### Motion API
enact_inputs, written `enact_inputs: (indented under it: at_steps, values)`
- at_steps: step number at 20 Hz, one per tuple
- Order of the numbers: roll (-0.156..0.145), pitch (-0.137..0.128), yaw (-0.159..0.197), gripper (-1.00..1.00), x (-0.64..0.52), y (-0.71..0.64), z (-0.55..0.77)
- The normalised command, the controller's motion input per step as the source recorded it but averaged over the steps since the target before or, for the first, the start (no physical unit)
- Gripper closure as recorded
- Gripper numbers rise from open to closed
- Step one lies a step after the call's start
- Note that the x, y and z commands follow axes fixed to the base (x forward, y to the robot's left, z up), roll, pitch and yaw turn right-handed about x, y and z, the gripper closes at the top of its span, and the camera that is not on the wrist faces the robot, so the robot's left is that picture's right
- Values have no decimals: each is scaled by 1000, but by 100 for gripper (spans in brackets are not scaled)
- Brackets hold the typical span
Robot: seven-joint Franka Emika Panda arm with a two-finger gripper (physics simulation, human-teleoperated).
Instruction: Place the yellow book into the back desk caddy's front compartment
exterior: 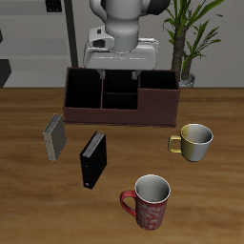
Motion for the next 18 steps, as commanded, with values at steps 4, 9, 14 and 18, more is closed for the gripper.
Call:
enact_inputs:
  at_steps: [4,9,14,18]
  values:
    - [43,-15,-13,-100,-63,-407,3]
    - [23,-1,-5,-100,-41,-450,27]
    - [-58,-50,5,-100,5,-834,75]
    - [-28,-14,-25,-100,1,-660,43]
